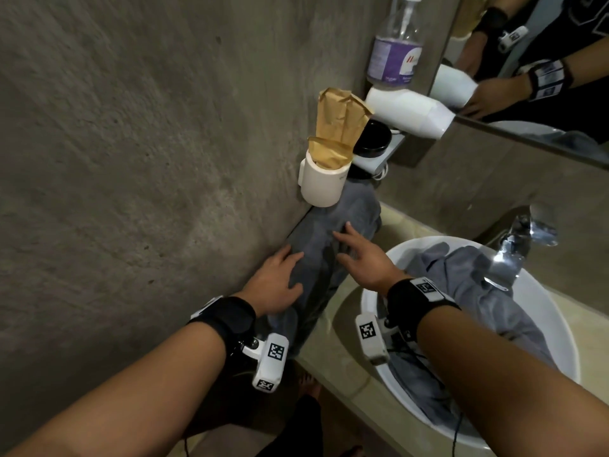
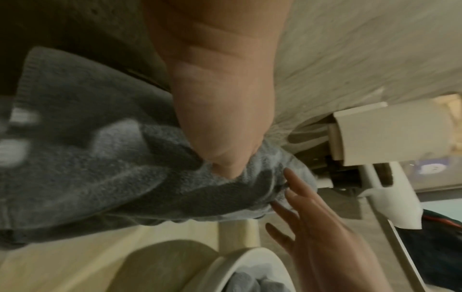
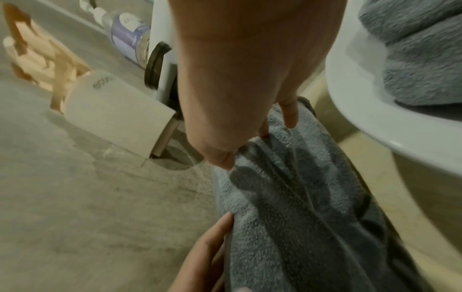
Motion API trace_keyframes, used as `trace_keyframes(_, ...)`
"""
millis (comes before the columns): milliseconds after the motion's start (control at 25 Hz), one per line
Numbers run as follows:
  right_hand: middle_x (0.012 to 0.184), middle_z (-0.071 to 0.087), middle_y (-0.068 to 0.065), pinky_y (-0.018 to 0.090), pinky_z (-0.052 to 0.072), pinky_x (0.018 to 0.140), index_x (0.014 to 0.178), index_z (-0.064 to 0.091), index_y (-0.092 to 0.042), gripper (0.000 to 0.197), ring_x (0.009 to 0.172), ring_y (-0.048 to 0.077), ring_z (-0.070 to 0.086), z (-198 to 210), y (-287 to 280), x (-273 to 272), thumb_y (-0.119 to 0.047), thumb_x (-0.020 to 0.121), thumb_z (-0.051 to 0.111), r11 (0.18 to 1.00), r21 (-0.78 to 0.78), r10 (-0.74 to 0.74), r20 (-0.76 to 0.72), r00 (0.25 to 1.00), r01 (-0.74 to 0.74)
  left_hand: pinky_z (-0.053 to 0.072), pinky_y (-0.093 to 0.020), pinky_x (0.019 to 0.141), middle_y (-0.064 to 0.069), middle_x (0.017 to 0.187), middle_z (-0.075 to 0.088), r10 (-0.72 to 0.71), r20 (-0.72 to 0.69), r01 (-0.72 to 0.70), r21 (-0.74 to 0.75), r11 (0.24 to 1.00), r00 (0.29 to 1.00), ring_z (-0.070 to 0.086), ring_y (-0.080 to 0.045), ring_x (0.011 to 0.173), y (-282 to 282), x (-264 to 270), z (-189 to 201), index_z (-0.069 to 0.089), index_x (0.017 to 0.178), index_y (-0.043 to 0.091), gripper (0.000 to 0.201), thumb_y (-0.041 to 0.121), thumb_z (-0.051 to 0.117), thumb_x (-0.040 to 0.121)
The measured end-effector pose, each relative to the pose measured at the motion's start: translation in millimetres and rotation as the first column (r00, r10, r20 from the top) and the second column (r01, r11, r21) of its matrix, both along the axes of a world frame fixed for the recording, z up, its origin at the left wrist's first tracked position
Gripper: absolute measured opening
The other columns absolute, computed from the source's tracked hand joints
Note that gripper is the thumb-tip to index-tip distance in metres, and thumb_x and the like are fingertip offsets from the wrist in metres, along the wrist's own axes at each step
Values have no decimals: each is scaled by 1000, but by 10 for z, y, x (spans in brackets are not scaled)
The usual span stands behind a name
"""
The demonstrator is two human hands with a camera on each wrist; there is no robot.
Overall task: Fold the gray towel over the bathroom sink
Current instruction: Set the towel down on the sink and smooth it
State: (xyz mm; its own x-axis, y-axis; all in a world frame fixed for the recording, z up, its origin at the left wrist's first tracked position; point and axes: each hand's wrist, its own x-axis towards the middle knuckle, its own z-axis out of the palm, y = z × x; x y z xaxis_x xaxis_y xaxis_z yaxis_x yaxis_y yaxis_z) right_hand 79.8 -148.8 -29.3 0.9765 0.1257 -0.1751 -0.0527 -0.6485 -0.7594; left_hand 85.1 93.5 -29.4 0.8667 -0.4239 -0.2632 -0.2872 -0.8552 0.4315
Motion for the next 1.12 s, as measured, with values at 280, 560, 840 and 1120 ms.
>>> trace_keyframes(280,130,63,-2,35,46,103,123,65,-29,42,114,22,61,-40,-814,-1072,-29,81,72,966,-191,-190,-76,979,172,42,-41,101,-2,130,59,-316,125,318,7,948,940,51,-27,120,-754,-252,224,59,129,25,48,40,61,83)
trace_keyframes(560,121,64,4,27,45,95,115,68,-26,29,114,24,60,-92,-1470,-2098,-22,86,68,886,-408,-315,-186,930,219,45,-36,97,-3,125,64,-582,-62,585,112,803,811,57,-27,117,-1586,-622,-47,61,125,25,44,42,66,84)
trace_keyframes(840,80,68,-2,21,46,68,89,69,-21,7,71,9,59,541,-1702,-2244,-20,86,75,818,-51,-567,95,818,573,47,-31,102,7,135,60,-586,-162,556,-195,808,794,57,-13,122,-2119,-876,67,41,141,31,86,60,77,69)
trace_keyframes(1120,65,58,-6,19,41,59,82,69,-10,15,57,4,49,875,-1776,-2285,-15,80,83,803,123,-593,60,803,584,46,-9,83,25,117,61,-488,10,444,-435,784,873,56,14,98,-2332,-919,434,51,128,47,69,72,74,67)
